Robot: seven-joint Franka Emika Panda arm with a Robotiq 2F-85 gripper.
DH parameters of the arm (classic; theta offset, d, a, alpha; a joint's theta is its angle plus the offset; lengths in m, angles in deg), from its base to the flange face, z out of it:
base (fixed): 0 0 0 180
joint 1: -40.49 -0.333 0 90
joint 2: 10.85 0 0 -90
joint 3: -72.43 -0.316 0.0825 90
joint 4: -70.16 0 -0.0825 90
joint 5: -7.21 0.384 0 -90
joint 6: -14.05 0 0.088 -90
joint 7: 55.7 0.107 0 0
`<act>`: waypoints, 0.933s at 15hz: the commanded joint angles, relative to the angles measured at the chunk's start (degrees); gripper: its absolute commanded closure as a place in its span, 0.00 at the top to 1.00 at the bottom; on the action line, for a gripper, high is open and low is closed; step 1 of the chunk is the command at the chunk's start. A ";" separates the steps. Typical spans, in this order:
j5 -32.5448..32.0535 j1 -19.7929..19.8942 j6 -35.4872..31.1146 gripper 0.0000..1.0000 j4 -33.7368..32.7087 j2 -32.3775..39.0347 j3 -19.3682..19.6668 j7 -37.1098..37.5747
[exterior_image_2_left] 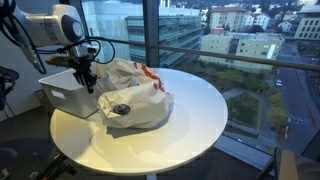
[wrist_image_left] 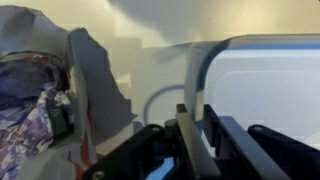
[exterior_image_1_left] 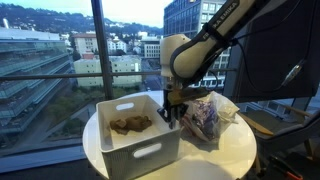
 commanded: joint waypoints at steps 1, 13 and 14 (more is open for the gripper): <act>2.68 -0.74 2.42 0.56 -2.53 1.75 0.12 -0.38; 3.74 1.41 19.64 1.00 -7.13 -6.97 1.69 -3.25; 3.41 1.89 20.85 1.00 -6.38 -8.49 2.03 -2.48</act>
